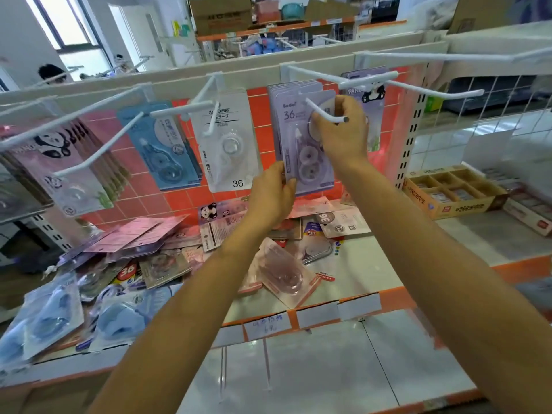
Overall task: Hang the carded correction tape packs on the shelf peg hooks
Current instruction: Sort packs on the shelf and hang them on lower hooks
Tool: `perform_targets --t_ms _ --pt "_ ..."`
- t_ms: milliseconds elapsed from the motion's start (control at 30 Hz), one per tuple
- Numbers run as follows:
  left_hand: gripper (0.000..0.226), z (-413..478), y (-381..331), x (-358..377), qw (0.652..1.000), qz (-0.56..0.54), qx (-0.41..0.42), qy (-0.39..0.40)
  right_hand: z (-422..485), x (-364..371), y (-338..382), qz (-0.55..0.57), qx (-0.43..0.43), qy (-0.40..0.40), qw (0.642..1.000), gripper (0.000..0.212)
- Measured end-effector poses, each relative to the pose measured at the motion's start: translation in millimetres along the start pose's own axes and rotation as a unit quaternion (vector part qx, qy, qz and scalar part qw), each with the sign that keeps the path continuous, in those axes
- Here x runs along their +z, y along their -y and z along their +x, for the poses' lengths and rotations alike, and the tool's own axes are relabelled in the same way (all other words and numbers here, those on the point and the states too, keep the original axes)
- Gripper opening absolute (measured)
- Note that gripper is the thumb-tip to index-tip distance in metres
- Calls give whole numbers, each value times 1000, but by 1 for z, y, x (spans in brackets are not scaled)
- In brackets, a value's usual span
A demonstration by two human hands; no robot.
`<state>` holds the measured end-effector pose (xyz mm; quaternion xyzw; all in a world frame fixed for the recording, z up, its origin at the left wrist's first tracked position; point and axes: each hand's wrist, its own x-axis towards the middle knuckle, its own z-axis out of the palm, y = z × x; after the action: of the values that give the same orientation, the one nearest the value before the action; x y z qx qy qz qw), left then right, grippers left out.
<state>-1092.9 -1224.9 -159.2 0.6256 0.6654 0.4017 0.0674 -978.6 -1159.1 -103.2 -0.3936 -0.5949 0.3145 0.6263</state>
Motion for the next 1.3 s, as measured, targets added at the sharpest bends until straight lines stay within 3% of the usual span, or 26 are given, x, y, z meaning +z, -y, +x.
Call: perform_targets --t_ms 133,300,533,633,733,900,1133,1300 --pt "17 19 -1 -1 998 60 -25 14 21 15 -8 -18 8 3 1000 31" --pt "26 23 9 3 995 70 -67 37 21 16 -19 -40 9 -5 999 15" --pt "31 -18 39 16 985 79 -94 120 -29 6 -58 -61 91 15 994 29" --pt "26 -41 57 21 973 162 -71 148 -58 5 -86 -98 142 51 984 26" --pt "34 -62 76 25 964 211 -60 149 -84 9 -112 -156 190 126 961 26" --pt "34 -87 101 36 948 284 -58 136 -121 28 -130 -236 200 246 918 32" --pt "30 -100 117 45 954 269 -47 122 -134 47 -130 -340 164 357 855 36" --pt "30 -102 117 42 967 230 -38 106 -132 50 -125 -322 177 347 863 40"
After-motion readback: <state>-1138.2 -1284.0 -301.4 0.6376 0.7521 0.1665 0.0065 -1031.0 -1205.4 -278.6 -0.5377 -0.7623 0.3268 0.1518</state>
